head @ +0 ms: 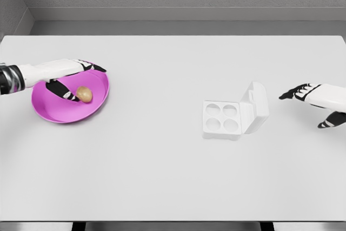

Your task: Pack egg into the box and close the box lid

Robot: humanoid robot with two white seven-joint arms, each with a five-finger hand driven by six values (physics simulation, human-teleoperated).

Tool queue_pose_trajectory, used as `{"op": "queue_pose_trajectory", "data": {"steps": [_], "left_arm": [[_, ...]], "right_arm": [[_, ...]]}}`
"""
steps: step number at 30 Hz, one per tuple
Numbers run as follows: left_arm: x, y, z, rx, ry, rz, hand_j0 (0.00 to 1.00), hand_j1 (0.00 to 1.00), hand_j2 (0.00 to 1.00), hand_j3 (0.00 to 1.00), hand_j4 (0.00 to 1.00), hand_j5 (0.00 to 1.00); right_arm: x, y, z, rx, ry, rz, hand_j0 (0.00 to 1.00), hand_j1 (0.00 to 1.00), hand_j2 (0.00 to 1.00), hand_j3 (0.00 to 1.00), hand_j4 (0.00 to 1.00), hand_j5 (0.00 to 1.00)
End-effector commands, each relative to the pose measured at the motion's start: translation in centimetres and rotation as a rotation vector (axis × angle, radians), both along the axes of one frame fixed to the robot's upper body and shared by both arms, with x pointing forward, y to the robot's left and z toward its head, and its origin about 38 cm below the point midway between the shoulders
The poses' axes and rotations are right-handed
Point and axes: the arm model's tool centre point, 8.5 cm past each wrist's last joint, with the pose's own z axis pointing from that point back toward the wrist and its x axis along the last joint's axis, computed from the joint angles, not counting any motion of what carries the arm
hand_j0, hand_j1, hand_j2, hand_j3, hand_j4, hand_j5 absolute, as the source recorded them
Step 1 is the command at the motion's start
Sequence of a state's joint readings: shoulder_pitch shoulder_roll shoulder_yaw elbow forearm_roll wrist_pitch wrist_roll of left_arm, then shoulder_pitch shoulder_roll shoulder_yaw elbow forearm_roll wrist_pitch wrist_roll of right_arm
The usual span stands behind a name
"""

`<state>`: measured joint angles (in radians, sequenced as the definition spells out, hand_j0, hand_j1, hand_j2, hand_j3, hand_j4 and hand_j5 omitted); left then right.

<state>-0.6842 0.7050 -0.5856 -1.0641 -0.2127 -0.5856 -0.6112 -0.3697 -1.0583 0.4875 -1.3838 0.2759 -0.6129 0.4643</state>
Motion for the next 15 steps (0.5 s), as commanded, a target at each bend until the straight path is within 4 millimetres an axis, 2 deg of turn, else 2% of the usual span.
{"op": "queue_pose_trajectory", "data": {"steps": [1,4,7,15], "left_arm": [[-0.25,0.47,-0.28,0.011,0.016,0.005,0.94,0.94,0.94,0.94,0.94,0.94],[-0.36,1.02,-0.21,0.032,0.018,0.012,0.94,0.94,0.94,0.94,0.94,0.94],[-0.51,0.70,-0.80,0.065,0.031,-0.005,0.94,0.94,0.94,0.94,0.94,0.94],[-0.28,0.71,-0.65,0.098,0.023,-0.004,0.96,0.96,0.96,0.96,0.96,0.96]], "right_arm": [[-0.02,0.00,-0.03,0.006,0.002,-0.003,1.00,1.00,1.00,1.00,1.00,1.00],[0.02,-0.06,0.11,0.005,-0.001,-0.004,1.00,1.00,1.00,1.00,1.00,1.00],[0.02,-0.07,0.11,0.005,-0.001,-0.004,1.00,1.00,1.00,1.00,1.00,1.00],[0.09,-0.38,-0.01,0.004,0.001,-0.015,1.00,1.00,1.00,1.00,1.00,1.00]]}}
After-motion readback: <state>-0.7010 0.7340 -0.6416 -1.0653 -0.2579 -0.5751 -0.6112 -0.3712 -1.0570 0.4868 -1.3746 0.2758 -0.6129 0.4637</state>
